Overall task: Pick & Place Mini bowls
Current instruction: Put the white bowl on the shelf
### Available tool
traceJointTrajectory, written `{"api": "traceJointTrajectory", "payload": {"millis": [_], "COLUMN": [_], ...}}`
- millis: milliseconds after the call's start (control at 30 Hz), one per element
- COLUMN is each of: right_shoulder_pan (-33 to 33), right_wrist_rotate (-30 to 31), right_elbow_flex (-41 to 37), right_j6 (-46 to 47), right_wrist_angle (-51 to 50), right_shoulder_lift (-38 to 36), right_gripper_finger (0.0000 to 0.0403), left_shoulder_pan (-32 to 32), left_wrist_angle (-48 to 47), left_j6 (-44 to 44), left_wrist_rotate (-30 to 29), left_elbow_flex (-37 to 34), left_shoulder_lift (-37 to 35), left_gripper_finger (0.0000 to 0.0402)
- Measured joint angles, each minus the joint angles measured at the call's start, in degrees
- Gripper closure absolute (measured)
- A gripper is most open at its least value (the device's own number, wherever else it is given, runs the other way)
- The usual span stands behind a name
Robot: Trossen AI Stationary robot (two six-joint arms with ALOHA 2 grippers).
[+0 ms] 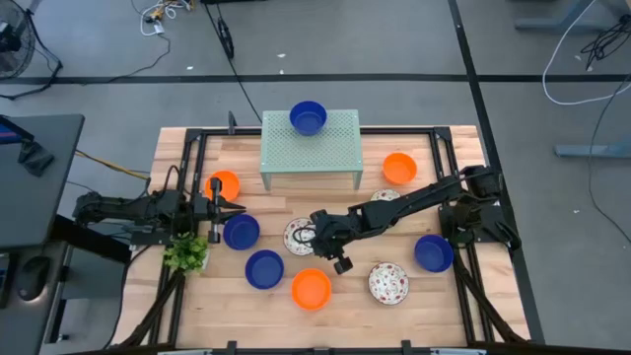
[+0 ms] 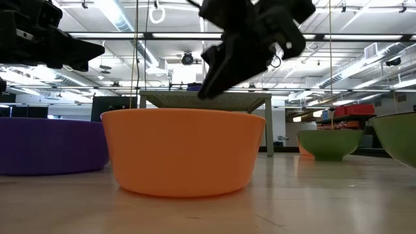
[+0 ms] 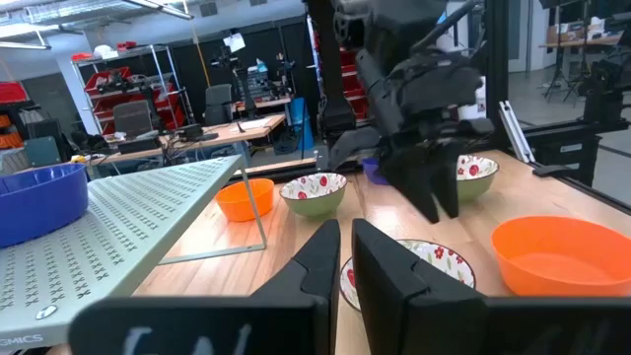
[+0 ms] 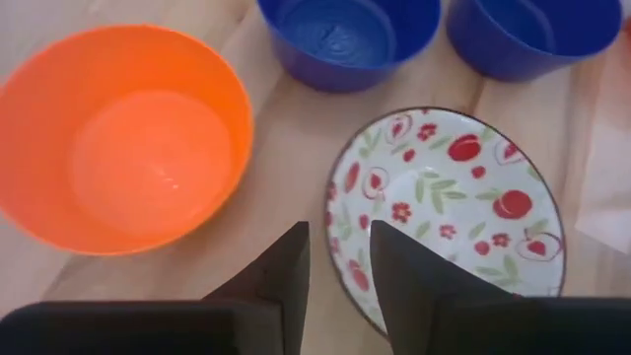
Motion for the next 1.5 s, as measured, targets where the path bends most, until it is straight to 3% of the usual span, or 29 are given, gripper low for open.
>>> {"api": "traceJointTrajectory", "payload": {"millis": [200,467,833,1167,1333,1500], "right_shoulder_pan": [-1.03,-1.04,-1.05,-0.49,1.00,1.74], "right_wrist_rotate": [-3.28,-2.68,0.31,1.12,4.52,5.56], "right_elbow_flex": [-3.31,-4.41,-4.51,-4.38,-4.66,-4.42], "right_j6": [-3.23,-4.83,-6.02,-8.32,-9.77,-10.37], "right_wrist_angle": [4.15,8.30,9.76,9.48,6.48,3.88], "right_shoulder_lift": [0.73,3.07,4.96,4.74,1.26,-7.68], "right_gripper_finger": [0.0269,0.0262,0.0303,0.0390,0.0392,0.0394], "left_shoulder_pan": [-0.01,0.00,-0.01,-0.01,-0.01,-0.01], "left_wrist_angle": [0.02,0.01,-0.11,-0.12,-0.11,-0.11], "left_j6": [0.00,0.00,-0.02,0.00,-0.01,0.00], "left_wrist_rotate": [0.00,-0.01,-0.01,-0.01,-0.01,-0.01], "left_elbow_flex": [0.01,0.00,0.01,-0.01,0.01,0.00], "left_shoulder_lift": [-0.01,-0.01,-0.01,0.01,0.01,0.00], "left_gripper_finger": [0.0365,0.0365,0.0365,0.0365,0.0365,0.0365]}}
